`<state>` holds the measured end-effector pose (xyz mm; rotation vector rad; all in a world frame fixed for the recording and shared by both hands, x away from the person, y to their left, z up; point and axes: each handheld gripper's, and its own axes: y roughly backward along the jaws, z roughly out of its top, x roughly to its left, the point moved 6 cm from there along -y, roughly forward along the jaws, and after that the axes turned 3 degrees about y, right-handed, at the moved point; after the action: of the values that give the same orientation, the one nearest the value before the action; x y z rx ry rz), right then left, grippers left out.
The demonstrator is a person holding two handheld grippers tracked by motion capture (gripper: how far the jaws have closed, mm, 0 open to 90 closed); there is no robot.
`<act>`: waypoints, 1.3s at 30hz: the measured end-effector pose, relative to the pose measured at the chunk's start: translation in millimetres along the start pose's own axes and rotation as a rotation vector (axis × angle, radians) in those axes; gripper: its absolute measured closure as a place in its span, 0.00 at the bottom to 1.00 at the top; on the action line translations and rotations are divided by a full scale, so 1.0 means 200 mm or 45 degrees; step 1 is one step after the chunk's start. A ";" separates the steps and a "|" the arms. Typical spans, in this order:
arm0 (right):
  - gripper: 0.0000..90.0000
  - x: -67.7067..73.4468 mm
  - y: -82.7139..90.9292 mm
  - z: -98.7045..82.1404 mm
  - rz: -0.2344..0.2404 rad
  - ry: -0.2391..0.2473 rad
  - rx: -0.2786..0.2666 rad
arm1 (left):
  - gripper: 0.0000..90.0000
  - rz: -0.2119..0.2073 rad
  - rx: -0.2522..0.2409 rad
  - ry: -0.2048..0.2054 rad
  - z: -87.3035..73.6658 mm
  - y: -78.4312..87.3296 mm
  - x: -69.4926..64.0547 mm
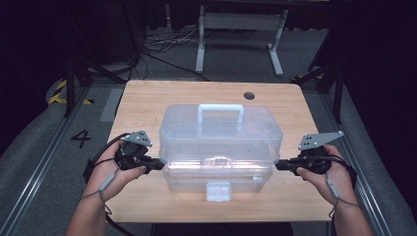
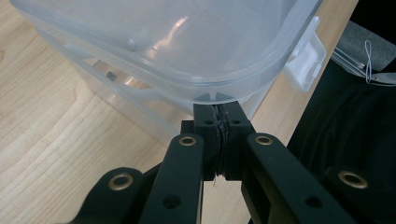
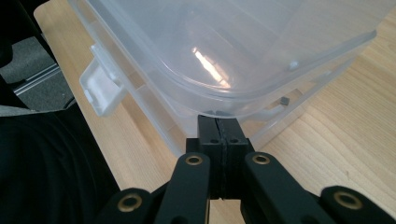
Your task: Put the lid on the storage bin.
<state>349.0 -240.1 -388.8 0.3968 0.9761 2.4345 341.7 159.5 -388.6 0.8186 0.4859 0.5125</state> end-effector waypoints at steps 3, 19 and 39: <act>1.00 0.00 -0.01 -0.01 0.003 0.003 0.019 | 0.97 -0.001 0.012 0.001 0.00 0.00 0.00; 1.00 0.01 -0.05 -0.04 0.021 0.015 0.128 | 0.97 -0.028 0.122 -0.020 -0.04 -0.03 -0.01; 1.00 0.02 -0.09 -0.07 0.043 0.023 0.216 | 1.00 -0.032 0.216 -0.003 -0.06 -0.06 0.00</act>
<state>345.9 -235.7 -411.1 0.4535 1.1975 2.3964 336.8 158.7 -405.4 0.9746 0.5418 0.4514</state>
